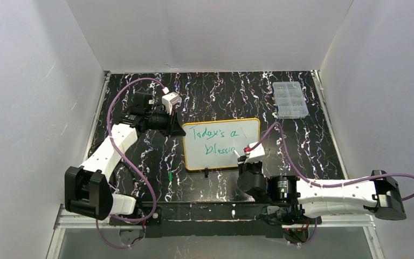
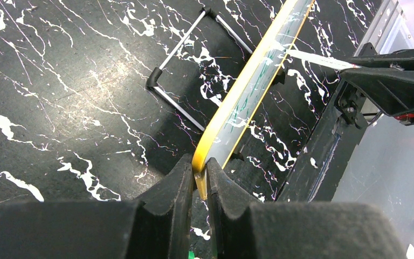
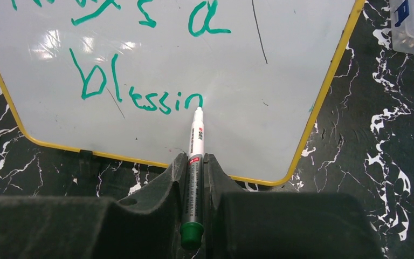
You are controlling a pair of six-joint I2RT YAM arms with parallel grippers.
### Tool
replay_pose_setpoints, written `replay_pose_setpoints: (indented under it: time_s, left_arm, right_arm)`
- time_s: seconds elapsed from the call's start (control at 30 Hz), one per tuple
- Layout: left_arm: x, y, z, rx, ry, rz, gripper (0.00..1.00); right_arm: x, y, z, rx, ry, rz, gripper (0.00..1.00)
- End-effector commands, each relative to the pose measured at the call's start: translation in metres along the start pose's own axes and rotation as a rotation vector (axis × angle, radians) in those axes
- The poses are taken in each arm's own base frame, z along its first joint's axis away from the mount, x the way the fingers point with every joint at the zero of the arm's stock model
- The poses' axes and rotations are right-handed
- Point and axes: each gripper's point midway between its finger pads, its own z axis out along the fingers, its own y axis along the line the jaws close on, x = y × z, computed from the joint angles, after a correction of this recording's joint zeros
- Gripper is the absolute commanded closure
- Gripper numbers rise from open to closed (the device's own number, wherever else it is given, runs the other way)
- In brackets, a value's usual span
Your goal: Write a sentence on the whiteboard
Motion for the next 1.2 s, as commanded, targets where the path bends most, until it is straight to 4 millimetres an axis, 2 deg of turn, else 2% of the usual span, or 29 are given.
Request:
replay_pose_setpoints:
  time_s: [0.0,0.3,0.5,0.8,1.03,1.17]
  left_arm:
    - [-0.009,-0.005,-0.009,-0.006,-0.035,0.038,1.0]
    - [-0.009,-0.005,-0.009,-0.006,-0.035,0.038,1.0]
    - [-0.009,-0.005,-0.009,-0.004,-0.034,0.037,1.0]
    - [-0.009,-0.006,-0.009,-0.004,-0.035,0.036,1.0]
    - [-0.009,-0.005,-0.009,-0.003,-0.035,0.036,1.0]
    - [-0.009,-0.006,-0.009,-0.003,-0.035,0.036,1.0]
  right_arm:
    - [0.0,-0.003,0.0,0.021,0.002,0.02,0.99]
    - [-0.023,-0.005,-0.005,0.006,-0.057,0.067,0.99]
    - [-0.021,-0.015,-0.005,0.052,-0.061,0.065,0.99]
    - [-0.018,-0.018,-0.002,0.098,-0.062,0.036,0.99]
    - [-0.034,-0.011,-0.001,0.075,-0.107,0.039,0.99]
    - [-0.035,-0.005,0.0,0.055,-0.109,0.026,0.99]
